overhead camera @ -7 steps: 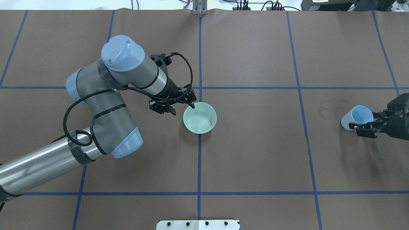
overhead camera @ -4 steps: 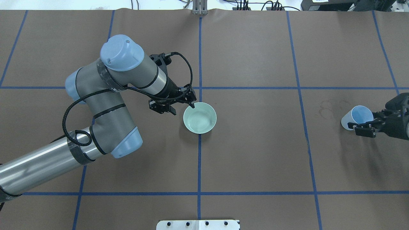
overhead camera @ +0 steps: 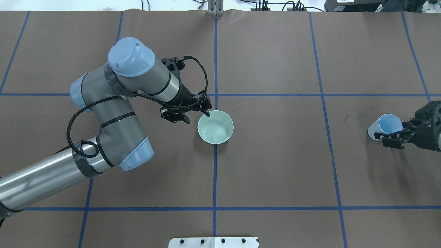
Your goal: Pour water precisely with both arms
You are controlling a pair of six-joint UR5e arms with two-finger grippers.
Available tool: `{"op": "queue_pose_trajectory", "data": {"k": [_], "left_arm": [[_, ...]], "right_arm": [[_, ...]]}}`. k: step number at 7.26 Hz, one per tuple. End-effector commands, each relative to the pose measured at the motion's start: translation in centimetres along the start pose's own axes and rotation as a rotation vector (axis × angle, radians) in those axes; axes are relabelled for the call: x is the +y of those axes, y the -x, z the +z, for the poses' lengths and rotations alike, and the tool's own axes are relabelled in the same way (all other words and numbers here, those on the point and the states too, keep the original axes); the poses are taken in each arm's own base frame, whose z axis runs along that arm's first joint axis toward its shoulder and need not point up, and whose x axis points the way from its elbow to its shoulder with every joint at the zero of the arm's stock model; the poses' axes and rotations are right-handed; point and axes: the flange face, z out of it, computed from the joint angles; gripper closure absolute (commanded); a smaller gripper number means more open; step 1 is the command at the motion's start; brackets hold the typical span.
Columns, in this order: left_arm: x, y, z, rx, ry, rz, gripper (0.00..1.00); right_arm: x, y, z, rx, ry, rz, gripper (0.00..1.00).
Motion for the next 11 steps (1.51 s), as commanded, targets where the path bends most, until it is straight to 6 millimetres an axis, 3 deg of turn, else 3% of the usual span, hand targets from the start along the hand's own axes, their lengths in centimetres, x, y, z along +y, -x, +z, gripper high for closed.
{"op": "queue_pose_trajectory", "data": {"k": [1, 10, 11], "left_arm": [[0.1, -0.1, -0.2, 0.002, 0.0, 0.002, 0.28], [0.4, 0.5, -1.0, 0.01, -0.002, 0.004, 0.28], [0.4, 0.5, -1.0, 0.01, -0.003, 0.004, 0.28]], "right_arm": [[0.5, -0.4, 0.7, -0.011, -0.032, -0.012, 0.07], [0.1, 0.1, 0.8, 0.006, -0.092, -0.054, 0.12], [0.1, 0.1, 0.6, -0.003, -0.106, -0.057, 0.26]]}}
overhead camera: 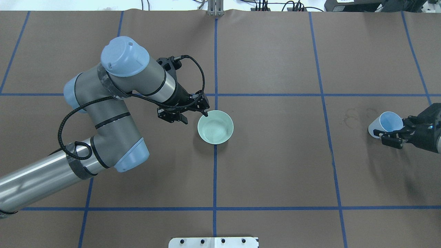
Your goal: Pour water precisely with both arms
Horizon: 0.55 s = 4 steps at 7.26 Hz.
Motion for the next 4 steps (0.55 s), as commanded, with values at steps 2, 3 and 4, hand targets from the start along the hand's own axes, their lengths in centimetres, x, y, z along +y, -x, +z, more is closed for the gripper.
{"op": "queue_pose_trajectory", "data": {"k": [2, 3, 4], "left_arm": [[0.0, 0.0, 0.0, 0.0, -0.001, 0.0, 0.28], [0.0, 0.0, 0.0, 0.0, -0.001, 0.0, 0.28], [0.0, 0.0, -0.1, 0.001, -0.001, 0.001, 0.28]], "right_arm": [[-0.2, 0.4, -0.1, -0.015, -0.018, -0.01, 0.75], [-1.1, 1.1, 0.1, -0.032, -0.029, -0.013, 0.92], [-3.2, 2.4, 1.2, -0.046, -0.047, -0.017, 1.0]]}}
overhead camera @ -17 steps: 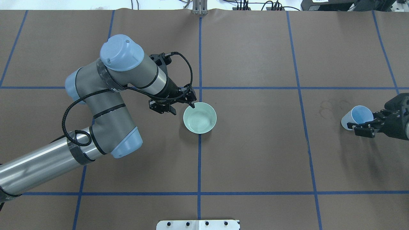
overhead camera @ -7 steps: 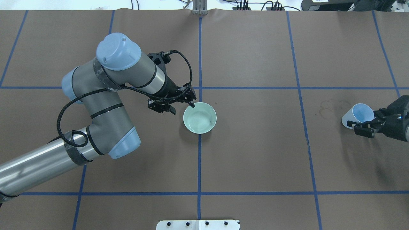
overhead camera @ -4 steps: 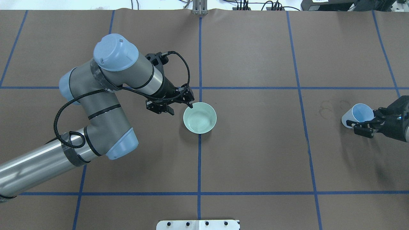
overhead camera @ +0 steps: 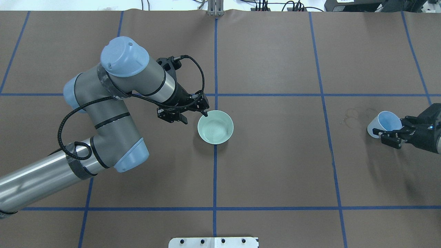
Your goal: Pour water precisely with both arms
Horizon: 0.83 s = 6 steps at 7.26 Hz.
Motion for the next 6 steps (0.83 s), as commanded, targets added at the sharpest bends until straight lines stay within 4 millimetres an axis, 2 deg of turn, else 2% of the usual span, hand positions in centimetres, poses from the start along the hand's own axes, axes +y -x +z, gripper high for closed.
{"op": "queue_pose_trajectory", "data": {"k": [1, 2, 3, 5, 6], "left_arm": [[0.1, -0.2, -0.3, 0.006, -0.002, 0.003, 0.28], [-0.9, -0.1, -1.5, 0.014, -0.012, -0.002, 0.28], [-2.2, 1.1, -2.6, 0.012, -0.007, -0.019, 0.29], [-5.2, 6.2, -6.6, 0.013, 0.007, -0.047, 0.29], [-5.7, 9.9, -8.1, 0.001, 0.018, 0.005, 0.29]], "right_arm": [[-5.4, 3.4, 2.4, 0.006, 0.004, 0.004, 1.0], [-9.9, 6.7, 2.9, 0.047, 0.052, 0.022, 1.0], [-13.9, 9.6, 3.4, 0.072, 0.082, 0.028, 1.0], [-16.8, 15.2, 5.6, 0.084, 0.136, 0.02, 1.0], [-20.2, 20.7, 7.2, 0.114, 0.239, 0.014, 1.0]]}}
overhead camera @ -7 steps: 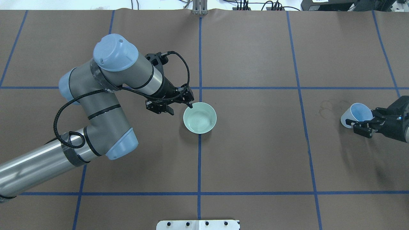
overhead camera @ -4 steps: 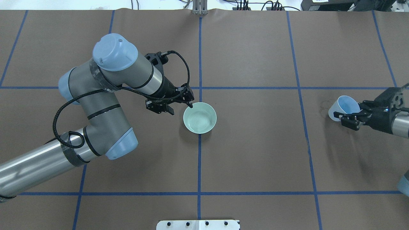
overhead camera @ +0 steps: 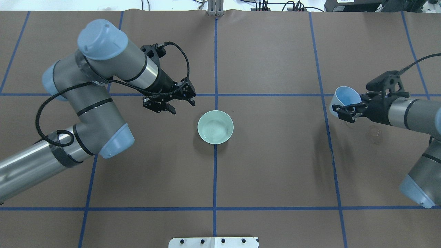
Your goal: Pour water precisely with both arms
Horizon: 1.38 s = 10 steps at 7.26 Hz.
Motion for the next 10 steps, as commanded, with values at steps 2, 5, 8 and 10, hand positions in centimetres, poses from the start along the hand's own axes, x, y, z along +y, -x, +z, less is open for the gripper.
{"op": "queue_pose_trajectory", "data": {"k": [2, 5, 8, 10], "left_arm": [[-3.4, 7.9, -4.9, -0.016, 0.011, 0.048, 0.29], [-4.8, 10.2, -5.7, -0.035, -0.008, 0.056, 0.29], [-5.2, 12.7, -6.0, -0.052, -0.015, 0.072, 0.29], [-5.4, 13.6, -6.3, -0.055, -0.012, 0.063, 0.29]], "right_arm": [[-9.0, 19.3, 1.5, 0.084, 0.302, -0.009, 1.0], [-10.0, 28.1, 5.0, 0.171, 0.452, -0.061, 1.0], [-14.5, 32.2, 6.5, 0.233, 0.588, -0.288, 1.0], [-18.2, 36.4, 9.7, 0.24, 0.632, -0.317, 1.0]]}}
